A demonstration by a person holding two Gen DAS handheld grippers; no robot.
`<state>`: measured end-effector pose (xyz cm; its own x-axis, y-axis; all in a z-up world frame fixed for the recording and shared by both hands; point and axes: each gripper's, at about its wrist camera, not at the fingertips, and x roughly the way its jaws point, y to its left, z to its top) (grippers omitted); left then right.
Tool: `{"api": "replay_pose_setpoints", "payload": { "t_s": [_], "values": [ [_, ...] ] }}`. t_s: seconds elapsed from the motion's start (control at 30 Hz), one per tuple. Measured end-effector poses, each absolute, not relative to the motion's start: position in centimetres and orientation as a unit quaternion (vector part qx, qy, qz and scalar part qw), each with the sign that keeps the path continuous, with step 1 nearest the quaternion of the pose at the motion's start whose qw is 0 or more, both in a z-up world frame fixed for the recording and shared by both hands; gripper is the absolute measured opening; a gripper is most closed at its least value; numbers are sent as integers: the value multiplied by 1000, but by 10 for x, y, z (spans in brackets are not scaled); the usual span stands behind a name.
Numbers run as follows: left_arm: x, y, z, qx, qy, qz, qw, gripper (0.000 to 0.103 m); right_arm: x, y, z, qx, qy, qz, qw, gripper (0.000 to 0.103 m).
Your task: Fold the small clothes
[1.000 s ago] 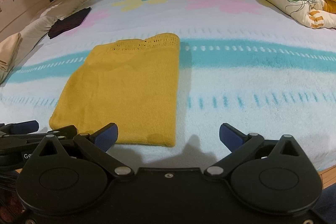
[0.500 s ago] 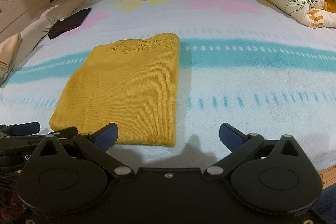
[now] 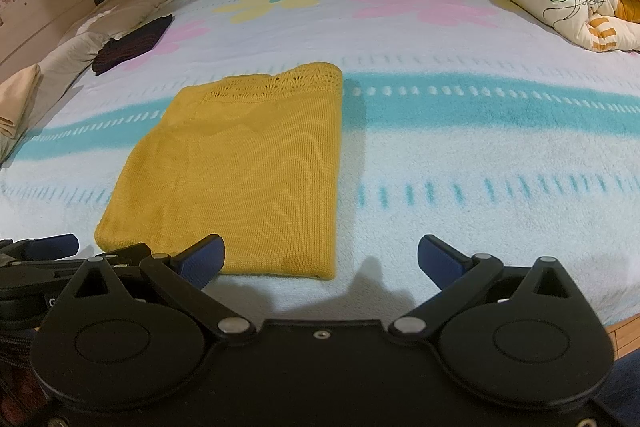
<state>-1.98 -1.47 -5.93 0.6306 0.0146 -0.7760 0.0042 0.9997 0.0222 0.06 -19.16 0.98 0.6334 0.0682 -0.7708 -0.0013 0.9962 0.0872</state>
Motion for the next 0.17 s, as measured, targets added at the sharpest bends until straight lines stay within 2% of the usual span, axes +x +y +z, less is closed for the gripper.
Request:
{"api": "replay_pose_setpoints", "payload": {
  "t_s": [0.17],
  "values": [
    [-20,-15,-60,12,430,-2,903,84,0,-191,10,40,428,19,903,102]
  ]
}}
